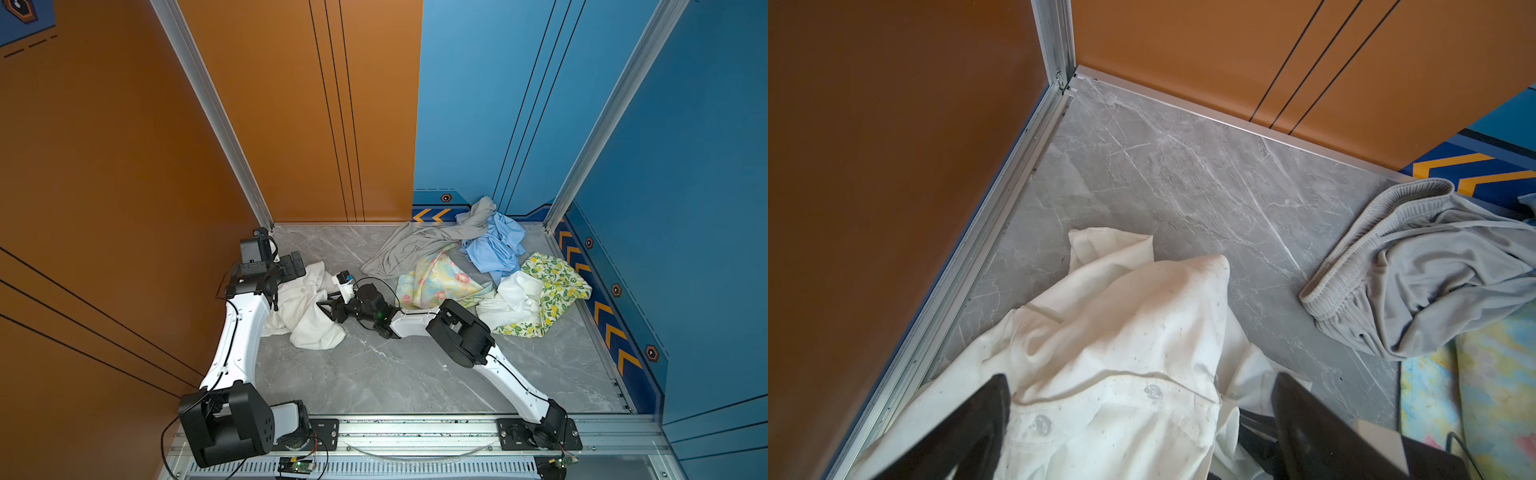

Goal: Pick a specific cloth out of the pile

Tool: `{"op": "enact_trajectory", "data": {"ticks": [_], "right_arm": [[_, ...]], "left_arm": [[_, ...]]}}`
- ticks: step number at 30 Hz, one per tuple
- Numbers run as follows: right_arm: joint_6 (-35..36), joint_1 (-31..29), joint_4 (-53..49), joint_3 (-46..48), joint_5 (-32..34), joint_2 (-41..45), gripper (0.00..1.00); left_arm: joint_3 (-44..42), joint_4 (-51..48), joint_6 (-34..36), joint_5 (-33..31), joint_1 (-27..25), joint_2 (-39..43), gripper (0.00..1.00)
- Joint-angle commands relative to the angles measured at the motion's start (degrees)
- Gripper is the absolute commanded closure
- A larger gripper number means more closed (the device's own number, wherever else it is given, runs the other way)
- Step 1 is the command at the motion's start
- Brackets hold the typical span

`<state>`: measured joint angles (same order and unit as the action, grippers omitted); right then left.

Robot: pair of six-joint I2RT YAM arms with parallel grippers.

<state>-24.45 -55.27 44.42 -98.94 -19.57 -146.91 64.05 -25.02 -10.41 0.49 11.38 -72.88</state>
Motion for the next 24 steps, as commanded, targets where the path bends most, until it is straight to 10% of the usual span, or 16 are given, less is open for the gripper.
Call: {"op": "enact_trajectory", "data": {"ticks": [1, 13, 24], "right_arm": [[4.9, -2.3, -4.1, 1.0, -4.0, 0.1, 0.43], [6.6, -5.7, -3.3, 3.9, -3.8, 2.7, 0.27], [11.9, 1.9, -1.3, 23.2, 4.9, 23.5, 0.0]], "left_arm": [[-1.2, 1.1, -2.3, -0.7, 0.6, 1.1, 0.02], [-2.9, 2.0, -5.0, -2.7, 1.2, 1.8, 0.02], [-11.8, 10.9, -4.4, -3.1, 0.4, 5.9, 0.02]]}}
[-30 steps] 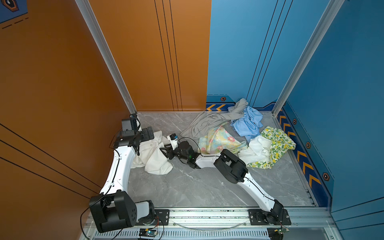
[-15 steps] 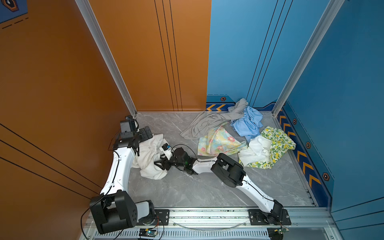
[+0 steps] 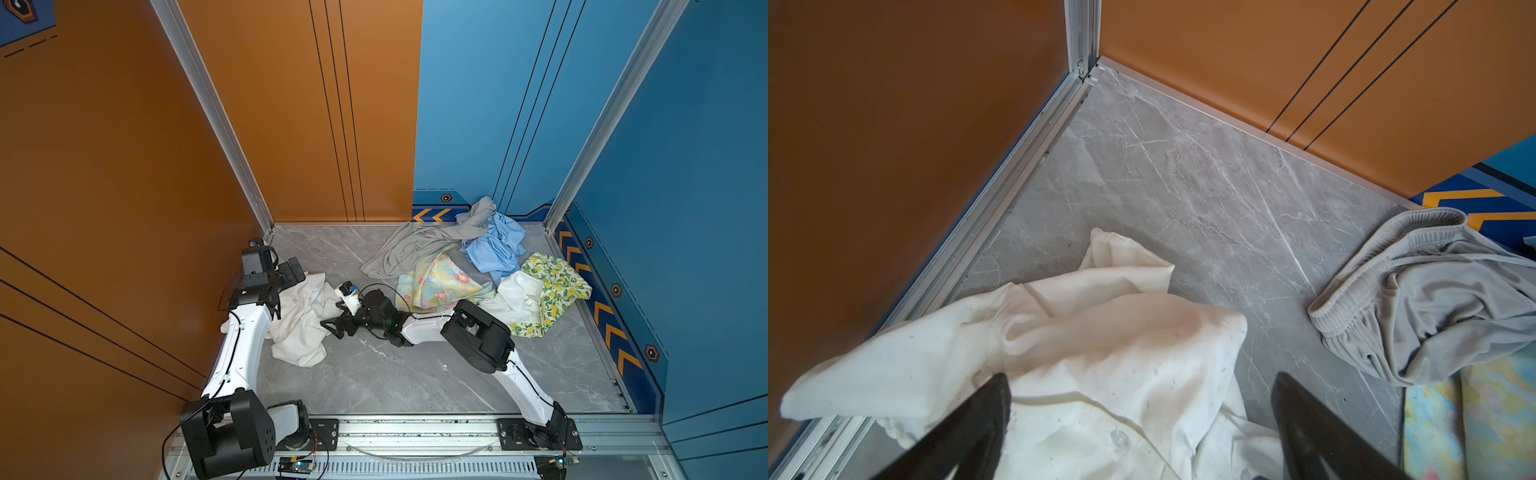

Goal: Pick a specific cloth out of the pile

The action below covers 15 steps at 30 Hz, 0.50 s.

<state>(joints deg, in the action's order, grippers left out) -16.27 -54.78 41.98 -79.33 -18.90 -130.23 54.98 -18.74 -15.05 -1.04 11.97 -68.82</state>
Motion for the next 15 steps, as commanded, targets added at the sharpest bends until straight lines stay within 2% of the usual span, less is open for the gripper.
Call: {"op": "enact_trajectory", "data": {"ticks": [1, 6, 13, 15], "right_arm": [[4.7, 1.9, 0.7, 5.8, 5.5, 9.5, 0.0], [10.3, 5.0, -2.7, 17.6, 13.0, 23.8, 0.01], [17.7, 13.4, -17.0, 38.9, 30.4, 52.6, 0.0], [18.6, 17.6, -20.6, 44.6, 33.6, 61.2, 0.0]], "left_arm": [[-4.3, 6.4, 0.4, -1.8, -0.3, 2.3, 0.02], [-12.6, 16.1, 4.2, -1.1, -2.0, 2.9, 0.02], [-20.6, 27.8, 8.6, -1.3, -4.2, -0.8, 0.02], [-23.5, 33.2, 9.0, -1.5, -4.7, -1.9, 0.02]]}}
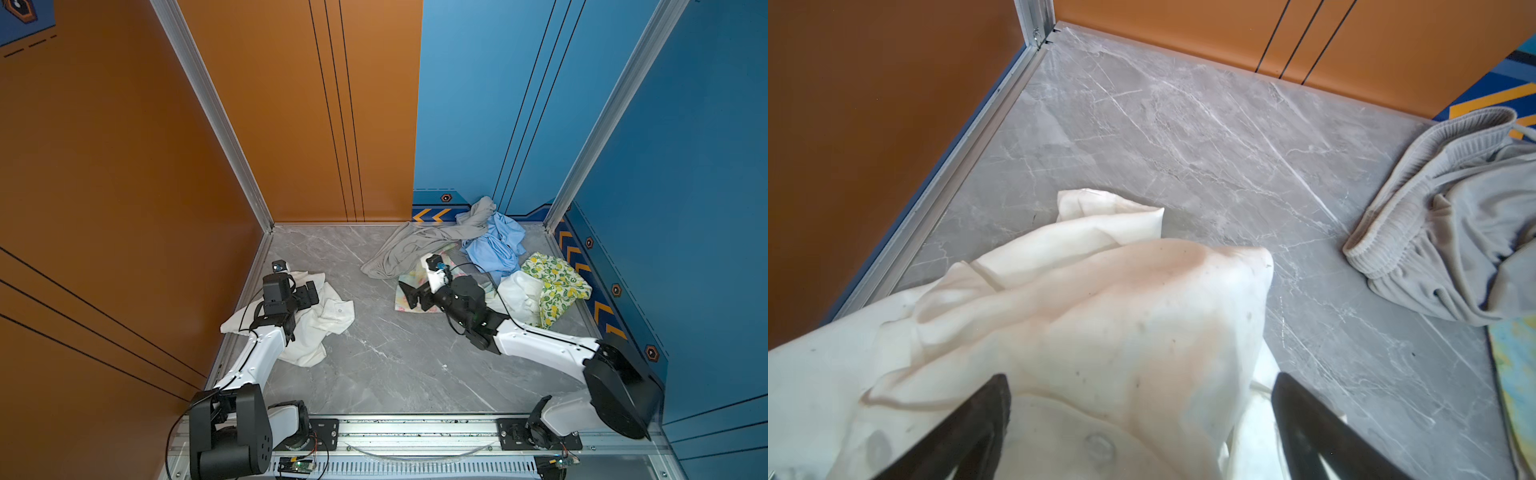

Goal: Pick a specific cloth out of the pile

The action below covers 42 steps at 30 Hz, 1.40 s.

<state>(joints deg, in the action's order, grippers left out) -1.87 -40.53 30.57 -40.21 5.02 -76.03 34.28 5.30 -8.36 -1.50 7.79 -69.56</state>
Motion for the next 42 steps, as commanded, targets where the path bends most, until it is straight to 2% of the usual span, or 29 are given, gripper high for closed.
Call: {"op": "enact_trajectory", "data": {"ticks": [1, 4, 8, 11, 15, 16, 18, 22, 27, 28, 29, 30, 31, 32, 42], "right_arm": [[3.9, 6.0, -10.8, 8.5, 10.2, 11.5, 0.0], [2.4, 14.4, -15.2, 15.4, 10.9, 23.3, 0.0], [0.1, 24.1, -9.4, 23.1, 13.3, 31.4, 0.0], [-1.0, 31.5, -4.1, 25.5, 13.2, 28.9, 0.0], [-1.1, 37.7, 7.2, 27.4, 11.4, 18.8, 0.0], [-1.2, 38.7, 10.0, 27.4, 10.2, 15.8, 0.0], [-1.6, 38.8, 15.1, 27.5, 9.2, 10.7, 0.0], [-1.5, 37.8, 28.6, 28.4, 8.0, -1.0, 0.01], [-0.3, 37.2, 35.9, 25.1, 5.7, -14.2, 0.0], [0.1, 36.5, 31.7, 23.3, 6.6, -13.1, 0.0], [-0.1, 36.5, 23.1, 20.9, 6.7, -11.4, 0.0], [-0.5, 37.3, 19.7, 18.4, 4.5, -12.1, 0.0], [-2.0, 39.3, 23.1, 19.1, 1.5, -13.1, 0.0], [-2.3, 39.8, 21.3, 18.8, 0.7, -12.4, 0.0], [-1.4, 38.6, 21.7, 18.9, 2.6, -12.7, 0.0]], "left_arm": [[-4.3, 12.6, 2.4, -0.9, -0.8, -1.8, 0.02], [-6.8, 20.1, 3.2, -0.6, -1.3, -4.0, 0.02], [-10.8, 31.9, 2.5, 0.3, -2.0, -7.9, 0.02], [-14.2, 42.2, 4.3, -1.8, -4.7, -11.2, 0.02], [-17.1, 57.5, 9.9, -8.0, -10.7, -20.4, 0.02], [-16.5, 56.9, 10.2, -10.1, -11.4, -21.1, 0.02], [-15.0, 51.7, 8.5, -12.7, -11.1, -19.6, 0.02], [-13.4, 49.5, 7.7, -12.4, -10.0, -20.1, 0.02], [-13.1, 49.3, 8.2, -13.7, -10.8, -20.3, 0.02], [-13.0, 49.3, 8.2, -13.6, -10.8, -20.3, 0.02], [-13.1, 49.2, 8.2, -13.7, -10.8, -20.3, 0.02], [-13.0, 49.2, 8.3, -13.8, -10.9, -20.4, 0.02], [-13.1, 49.2, 8.3, -13.9, -10.9, -20.4, 0.02], [-13.0, 49.2, 8.3, -13.8, -10.9, -20.3, 0.02], [-13.2, 49.3, 8.4, -14.1, -11.0, -20.1, 0.02]]}}
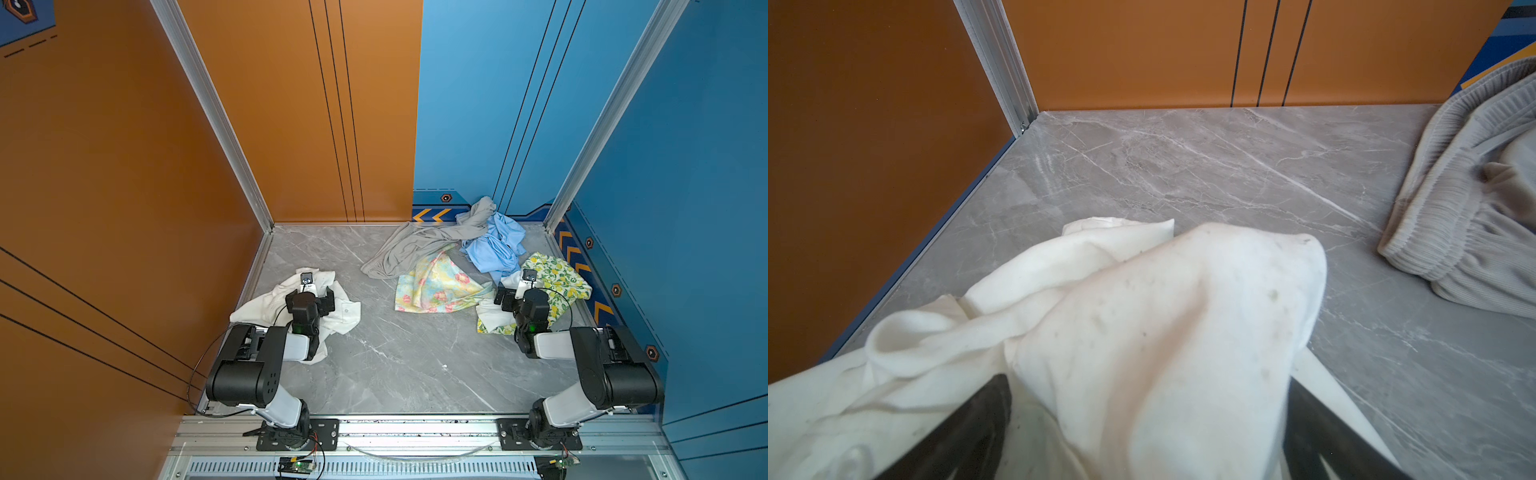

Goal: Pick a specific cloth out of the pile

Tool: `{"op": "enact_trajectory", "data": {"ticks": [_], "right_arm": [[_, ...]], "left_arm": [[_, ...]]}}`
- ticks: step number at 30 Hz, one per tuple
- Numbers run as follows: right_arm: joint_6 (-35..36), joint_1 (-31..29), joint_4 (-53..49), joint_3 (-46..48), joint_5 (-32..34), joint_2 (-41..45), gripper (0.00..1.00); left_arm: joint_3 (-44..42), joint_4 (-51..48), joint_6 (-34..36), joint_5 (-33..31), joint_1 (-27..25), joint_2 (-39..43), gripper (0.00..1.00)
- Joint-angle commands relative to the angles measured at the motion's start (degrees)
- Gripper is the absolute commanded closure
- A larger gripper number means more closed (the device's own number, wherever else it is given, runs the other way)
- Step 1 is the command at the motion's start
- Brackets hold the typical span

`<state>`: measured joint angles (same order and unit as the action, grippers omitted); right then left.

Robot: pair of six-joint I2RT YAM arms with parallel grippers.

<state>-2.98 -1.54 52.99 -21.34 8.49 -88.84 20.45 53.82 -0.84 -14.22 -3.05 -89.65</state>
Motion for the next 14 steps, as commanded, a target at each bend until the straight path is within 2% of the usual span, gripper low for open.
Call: {"op": "enact_trajectory", "data": {"ticks": [1, 14], "right_arm": [[-0.3, -0.3, -1.3, -0.1, -0.9, 0.2, 0.0], [-0.4, -0.2, -1.1, -0.2, -1.1, 0.2, 0.0]], "left_arm": [[0.6, 0.8, 0.8, -1.4, -0.3, 0.0, 0.02], [0.6, 0.8, 0.8, -1.4, -0.2, -0.1, 0.02]]}}
